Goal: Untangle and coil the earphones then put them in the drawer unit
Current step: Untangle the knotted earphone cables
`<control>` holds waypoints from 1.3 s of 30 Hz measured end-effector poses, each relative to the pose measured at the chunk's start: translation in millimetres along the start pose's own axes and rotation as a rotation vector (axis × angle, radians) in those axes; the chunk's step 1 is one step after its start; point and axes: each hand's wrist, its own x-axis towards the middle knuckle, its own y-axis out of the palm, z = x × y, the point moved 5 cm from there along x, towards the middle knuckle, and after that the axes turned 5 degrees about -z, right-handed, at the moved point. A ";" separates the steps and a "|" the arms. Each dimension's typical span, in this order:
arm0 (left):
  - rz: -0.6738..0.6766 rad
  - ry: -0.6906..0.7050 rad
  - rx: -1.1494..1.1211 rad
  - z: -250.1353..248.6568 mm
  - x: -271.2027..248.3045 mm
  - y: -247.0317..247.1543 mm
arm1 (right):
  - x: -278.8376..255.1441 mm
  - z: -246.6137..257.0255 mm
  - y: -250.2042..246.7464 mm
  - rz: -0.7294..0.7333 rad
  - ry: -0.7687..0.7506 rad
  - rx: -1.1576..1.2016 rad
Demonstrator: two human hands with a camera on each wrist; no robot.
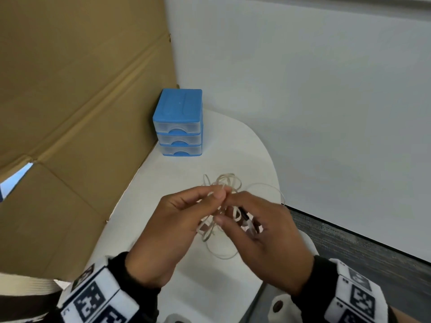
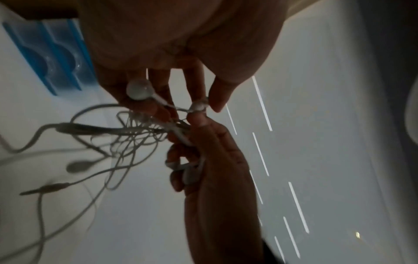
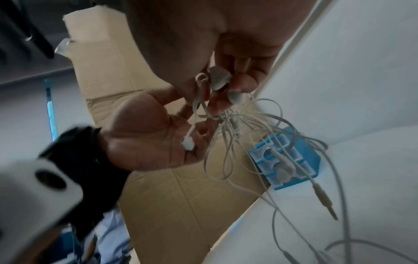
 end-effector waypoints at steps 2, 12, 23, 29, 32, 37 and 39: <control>0.012 0.034 0.045 0.2 0.6 -0.3 | 3.5 -0.7 -3.1 -0.019 0.050 0.111; -0.034 0.159 0.101 -13.5 7.3 -11.1 | 9.6 -9.7 -4.3 0.094 0.347 0.534; 0.241 0.125 0.073 13.9 17.1 -14.0 | 19.0 4.3 -12.5 0.335 0.460 0.960; 0.342 0.086 0.028 7.4 8.9 -4.8 | 28.4 -4.5 -27.1 0.290 0.422 0.637; 0.356 0.124 0.093 2.7 8.3 -4.3 | 31.9 -7.8 -33.1 0.251 0.436 0.542; 0.342 0.200 0.195 -2.6 9.1 -7.3 | 33.5 -6.5 -36.7 0.205 0.399 0.413; 0.321 0.196 0.202 -2.4 10.1 -9.2 | 32.1 -3.0 -37.4 0.164 0.356 0.402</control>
